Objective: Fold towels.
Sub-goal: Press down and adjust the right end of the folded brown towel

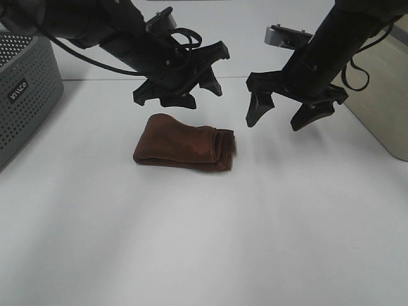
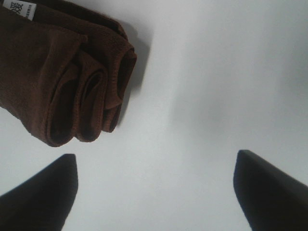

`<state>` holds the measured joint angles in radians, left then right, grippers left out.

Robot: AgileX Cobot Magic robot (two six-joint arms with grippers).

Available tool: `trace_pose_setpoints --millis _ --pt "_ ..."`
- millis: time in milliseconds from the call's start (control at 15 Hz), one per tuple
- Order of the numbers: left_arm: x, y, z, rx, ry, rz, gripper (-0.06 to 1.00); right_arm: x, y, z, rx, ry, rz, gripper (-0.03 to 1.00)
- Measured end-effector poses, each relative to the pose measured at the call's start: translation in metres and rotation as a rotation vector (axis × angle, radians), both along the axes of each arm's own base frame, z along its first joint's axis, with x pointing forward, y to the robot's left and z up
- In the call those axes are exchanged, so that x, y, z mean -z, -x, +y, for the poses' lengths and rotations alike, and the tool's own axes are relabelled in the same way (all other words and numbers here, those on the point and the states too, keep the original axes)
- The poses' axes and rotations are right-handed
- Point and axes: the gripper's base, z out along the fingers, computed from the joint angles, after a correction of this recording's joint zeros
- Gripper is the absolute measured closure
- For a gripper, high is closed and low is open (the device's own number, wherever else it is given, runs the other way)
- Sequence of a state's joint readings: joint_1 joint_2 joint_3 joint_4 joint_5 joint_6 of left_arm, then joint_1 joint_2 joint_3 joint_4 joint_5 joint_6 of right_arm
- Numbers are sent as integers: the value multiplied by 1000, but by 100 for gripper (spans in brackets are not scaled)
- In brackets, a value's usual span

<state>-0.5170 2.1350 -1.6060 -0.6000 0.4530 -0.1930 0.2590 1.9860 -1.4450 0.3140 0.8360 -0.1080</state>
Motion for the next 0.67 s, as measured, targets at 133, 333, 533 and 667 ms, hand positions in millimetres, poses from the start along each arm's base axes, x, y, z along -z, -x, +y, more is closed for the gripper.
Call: trace_pose_setpoints --millis 133,333,533,667 --pt "-6 -3 2 -18 9 -40 41 -1 0 3 21 -43 11 14" --pt "-24 -15 30 -17 -67 -129 41 -8 2 18 39 -223 38 14" --pt "-30 -29 72 -61 -123 -126 41 -15 2 39 -32 -502 49 14" --pt "-31 -31 90 -76 -135 -81 41 5 -4 54 -54 -714 101 14"
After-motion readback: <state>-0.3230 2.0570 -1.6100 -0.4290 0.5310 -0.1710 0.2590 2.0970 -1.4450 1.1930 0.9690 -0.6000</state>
